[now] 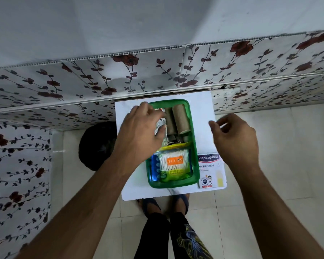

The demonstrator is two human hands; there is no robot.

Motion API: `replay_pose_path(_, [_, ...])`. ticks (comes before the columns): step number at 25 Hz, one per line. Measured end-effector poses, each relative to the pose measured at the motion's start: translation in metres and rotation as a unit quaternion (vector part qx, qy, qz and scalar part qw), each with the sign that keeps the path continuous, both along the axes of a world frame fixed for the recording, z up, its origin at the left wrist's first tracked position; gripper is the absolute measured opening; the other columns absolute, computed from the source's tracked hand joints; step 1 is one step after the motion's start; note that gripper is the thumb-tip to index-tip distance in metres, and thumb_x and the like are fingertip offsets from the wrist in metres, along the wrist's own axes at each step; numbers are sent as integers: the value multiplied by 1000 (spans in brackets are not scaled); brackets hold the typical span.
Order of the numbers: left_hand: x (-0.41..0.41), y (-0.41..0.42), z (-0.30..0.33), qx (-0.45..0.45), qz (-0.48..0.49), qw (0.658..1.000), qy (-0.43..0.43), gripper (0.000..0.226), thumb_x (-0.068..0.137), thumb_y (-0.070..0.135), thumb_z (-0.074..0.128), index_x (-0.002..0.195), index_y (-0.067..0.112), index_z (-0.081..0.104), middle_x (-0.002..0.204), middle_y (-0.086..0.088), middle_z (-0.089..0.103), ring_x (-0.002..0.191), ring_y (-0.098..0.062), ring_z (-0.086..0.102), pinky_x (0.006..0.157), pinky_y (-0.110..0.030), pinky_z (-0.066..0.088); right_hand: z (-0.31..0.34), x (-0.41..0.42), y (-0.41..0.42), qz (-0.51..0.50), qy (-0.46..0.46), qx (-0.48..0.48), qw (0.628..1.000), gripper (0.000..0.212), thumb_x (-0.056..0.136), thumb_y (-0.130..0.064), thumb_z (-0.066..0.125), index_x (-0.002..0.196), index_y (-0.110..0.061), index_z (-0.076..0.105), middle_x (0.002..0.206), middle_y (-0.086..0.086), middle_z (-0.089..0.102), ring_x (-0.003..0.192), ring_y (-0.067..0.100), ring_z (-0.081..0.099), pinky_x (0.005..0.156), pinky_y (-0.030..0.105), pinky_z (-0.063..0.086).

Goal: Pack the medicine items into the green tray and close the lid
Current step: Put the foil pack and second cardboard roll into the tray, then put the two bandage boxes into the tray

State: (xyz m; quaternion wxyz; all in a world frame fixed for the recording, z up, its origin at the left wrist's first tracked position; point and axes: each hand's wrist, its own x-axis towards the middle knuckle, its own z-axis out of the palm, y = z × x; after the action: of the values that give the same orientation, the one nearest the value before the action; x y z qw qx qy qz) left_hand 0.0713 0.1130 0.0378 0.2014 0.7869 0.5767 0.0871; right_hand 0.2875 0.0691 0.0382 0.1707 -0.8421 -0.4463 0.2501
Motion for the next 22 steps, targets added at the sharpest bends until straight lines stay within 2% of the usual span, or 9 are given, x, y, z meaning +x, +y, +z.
replay_pose_path(2, [18, -5, 10, -26, -19, 998, -54, 24, 87, 28, 59, 107, 20, 68, 99, -2, 58, 89, -21, 58, 73, -39, 51, -13, 26, -24, -41, 39, -47, 997, 20, 85, -43, 62, 85, -23, 62, 76, -7, 69, 65, 9, 60, 56, 26, 37])
replay_pose_path(4, [44, -9, 11, -53, -41, 994, -90, 21, 87, 28, 58, 105, 22, 68, 98, 1, 58, 82, -18, 60, 68, -38, 52, -35, 45, -50, -50, 56, -116, 990, 19, 82, -43, 65, 90, -26, 63, 86, -4, 71, 70, 11, 60, 60, 27, 40])
replay_pose_path(7, [83, -14, 3, -91, -70, 987, -115, 22, 88, 30, 57, 107, 26, 67, 100, 5, 59, 81, -15, 60, 71, -38, 53, -71, 57, -78, -38, 62, -191, 979, 45, 76, -50, 74, 110, -26, 60, 101, -2, 66, 85, 16, 59, 72, 31, 47])
replay_pose_path(9, [99, -16, -3, -102, -78, 984, -125, 21, 89, 29, 57, 107, 26, 67, 98, 6, 59, 81, -10, 58, 74, -37, 52, -88, 55, -84, -32, 82, -209, 974, 55, 72, -49, 78, 116, -25, 57, 98, -3, 63, 85, 16, 61, 73, 33, 51])
replay_pose_path(12, [111, -20, -12, -112, -93, 981, -131, 20, 89, 27, 58, 106, 25, 68, 95, 7, 59, 79, -6, 57, 74, -36, 53, -103, 56, -86, -45, 114, -205, 971, 40, 73, -41, 79, 105, -26, 61, 85, -8, 65, 78, 15, 65, 74, 35, 56])
replay_pose_path(15, [114, -22, -18, -118, -94, 979, -133, 18, 89, 27, 59, 104, 27, 68, 92, 7, 59, 77, -8, 60, 71, -36, 54, -109, 62, -90, -73, 135, -176, 972, 22, 76, -32, 78, 87, -27, 60, 86, -7, 67, 79, 17, 66, 72, 36, 57])
replay_pose_path(19, [115, -21, -18, -128, -73, 978, -148, 19, 89, 23, 59, 105, 26, 69, 92, 6, 61, 76, -4, 59, 72, -32, 53, -98, 78, -94, -125, 198, -157, 959, 20, 79, -20, 78, 76, -24, 58, 83, -3, 68, 86, 23, 67, 75, 38, 57])
replay_pose_path(20, [115, -21, -16, -132, -63, 977, -157, 20, 90, 23, 59, 107, 27, 68, 93, 6, 61, 75, -2, 59, 72, -31, 53, -89, 83, -93, -148, 221, -139, 954, 20, 79, -16, 78, 75, -22, 59, 82, 0, 69, 84, 23, 69, 72, 36, 57])
replay_pose_path(22, [113, -22, -10, -147, -44, 974, -168, 28, 91, 27, 59, 118, 30, 63, 98, 6, 59, 76, -1, 59, 73, -31, 54, -62, 93, -88, -203, 287, -69, 934, 18, 80, -6, 75, 75, -15, 60, 74, 2, 68, 68, 14, 68, 58, 23, 51])
